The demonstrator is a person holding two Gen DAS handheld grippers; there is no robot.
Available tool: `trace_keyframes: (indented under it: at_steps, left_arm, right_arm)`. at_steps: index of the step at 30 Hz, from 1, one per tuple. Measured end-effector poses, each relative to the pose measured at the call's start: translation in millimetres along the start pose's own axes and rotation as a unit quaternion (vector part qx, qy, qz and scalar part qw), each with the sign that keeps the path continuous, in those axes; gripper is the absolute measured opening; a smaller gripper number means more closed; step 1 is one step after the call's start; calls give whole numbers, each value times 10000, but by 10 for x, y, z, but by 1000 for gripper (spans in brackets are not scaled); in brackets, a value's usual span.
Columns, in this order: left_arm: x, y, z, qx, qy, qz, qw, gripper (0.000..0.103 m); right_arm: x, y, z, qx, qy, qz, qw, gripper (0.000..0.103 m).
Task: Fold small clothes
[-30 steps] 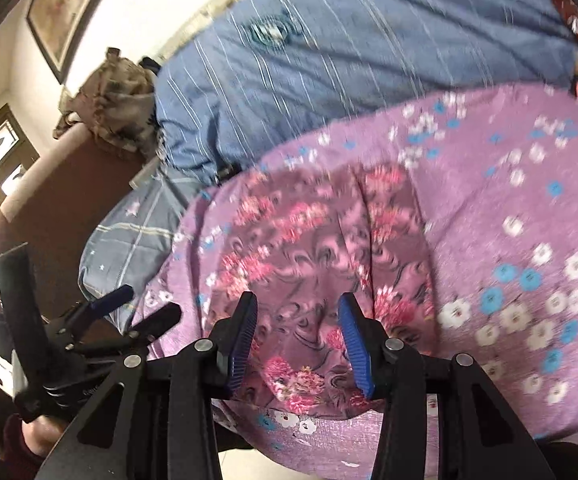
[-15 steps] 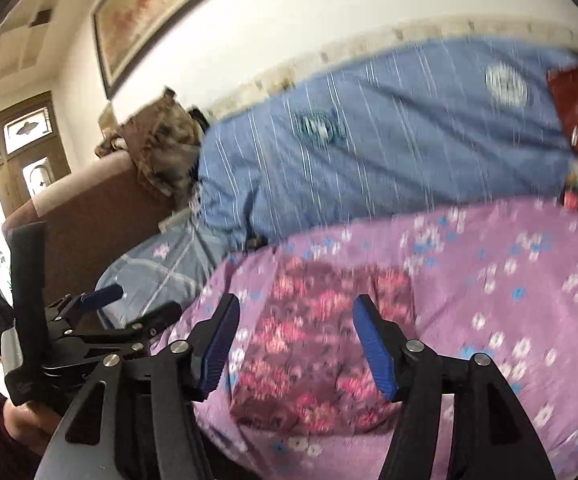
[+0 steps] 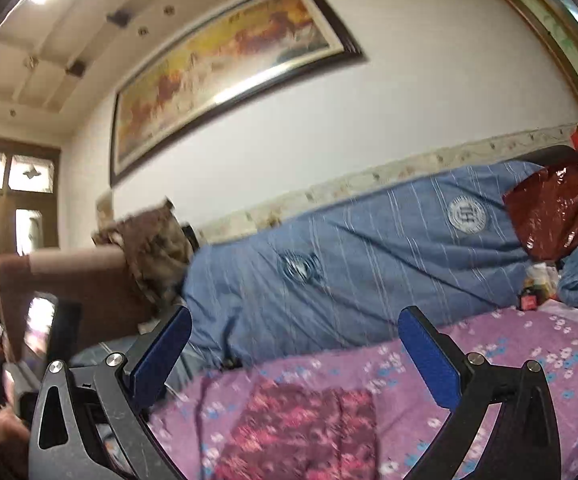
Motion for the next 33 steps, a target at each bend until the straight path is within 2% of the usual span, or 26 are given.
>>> trace_keyframes:
  at_steps: [3,5,8,15,26,29,33]
  left_arm:
    - [-39,40,-24,-46,-75,64,9999,103]
    - [-66,84,-48,-105,-115,89,9998,103]
    - [-104,146,-84,-197,-187,90,9996,103]
    - [-173,335,-190,-400,-256,48,9989,103]
    - [-235,725,-364,-865,-298,71,9958,103]
    - [-250,785,-366,-888,-305,72,9956,103]
    - [-225,887,-389,-940,-292,3,9951,103]
  right_arm:
    - [-42,207,-166,-759,-205,-110,9968,103]
    - [-77,365,-315,-1359,-336,-223,9899,103]
    - [-95,521,-497,-1873,-348,-224,9814,103]
    - [-34,705,-789,-2517,-273,-311,9669,103]
    - [133,1044,-1106,-3435,296,-163,9386,103]
    - [193,1091,-1144,-3570,560,-69,9324,103]
    - [278,1114,-1132,-3530,752,-42,9326,103]
Point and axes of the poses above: each gripper's, at about its wrist camera, not at the fingertips, and y roughly the way its jaws point, x to its right, z to its top, the point moved 3 cm from there along y, roughly the way its jaws point, and after that the axes turned 6 degrees about -z, right-handed, at the moved point
